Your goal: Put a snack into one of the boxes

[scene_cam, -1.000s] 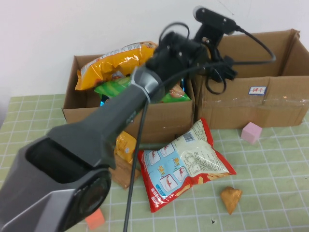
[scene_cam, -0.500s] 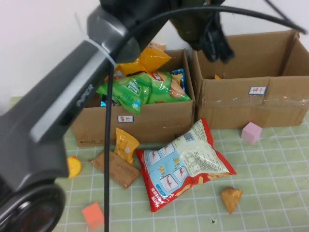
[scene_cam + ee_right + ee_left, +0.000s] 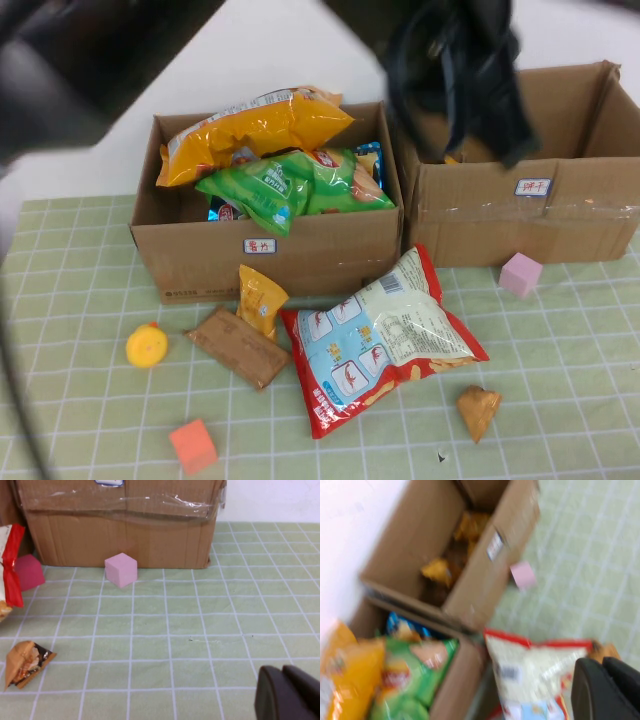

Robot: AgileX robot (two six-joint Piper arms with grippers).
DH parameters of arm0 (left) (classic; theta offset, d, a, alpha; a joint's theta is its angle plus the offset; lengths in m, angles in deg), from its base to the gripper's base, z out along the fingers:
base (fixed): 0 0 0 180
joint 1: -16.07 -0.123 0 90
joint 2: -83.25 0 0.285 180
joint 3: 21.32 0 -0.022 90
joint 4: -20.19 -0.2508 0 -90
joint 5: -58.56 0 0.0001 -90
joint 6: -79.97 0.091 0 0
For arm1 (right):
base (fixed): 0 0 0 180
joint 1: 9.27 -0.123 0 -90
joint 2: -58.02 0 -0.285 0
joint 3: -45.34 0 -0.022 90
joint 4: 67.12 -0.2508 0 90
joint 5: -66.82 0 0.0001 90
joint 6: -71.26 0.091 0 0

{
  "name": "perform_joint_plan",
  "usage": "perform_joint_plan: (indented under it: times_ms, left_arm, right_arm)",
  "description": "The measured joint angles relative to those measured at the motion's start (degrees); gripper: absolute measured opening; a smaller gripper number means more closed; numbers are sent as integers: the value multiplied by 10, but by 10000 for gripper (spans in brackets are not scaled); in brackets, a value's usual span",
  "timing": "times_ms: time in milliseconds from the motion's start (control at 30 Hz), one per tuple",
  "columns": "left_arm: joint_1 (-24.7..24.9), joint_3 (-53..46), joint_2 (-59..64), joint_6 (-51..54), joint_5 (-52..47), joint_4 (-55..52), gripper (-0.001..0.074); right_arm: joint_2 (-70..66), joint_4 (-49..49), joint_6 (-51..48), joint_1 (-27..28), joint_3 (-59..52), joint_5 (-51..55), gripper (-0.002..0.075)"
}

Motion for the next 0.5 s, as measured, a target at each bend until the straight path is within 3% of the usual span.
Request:
perform_joint_plan:
  times_ms: [300,500]
  left_arm:
    - [4,-390,-254,-155,171,-28,0]
    - [4,-607,-407,-263,296,-117,0]
  right_arm:
    - [0,0,0,0,0,0,-2]
    - [0,0,0,0,0,0,-2]
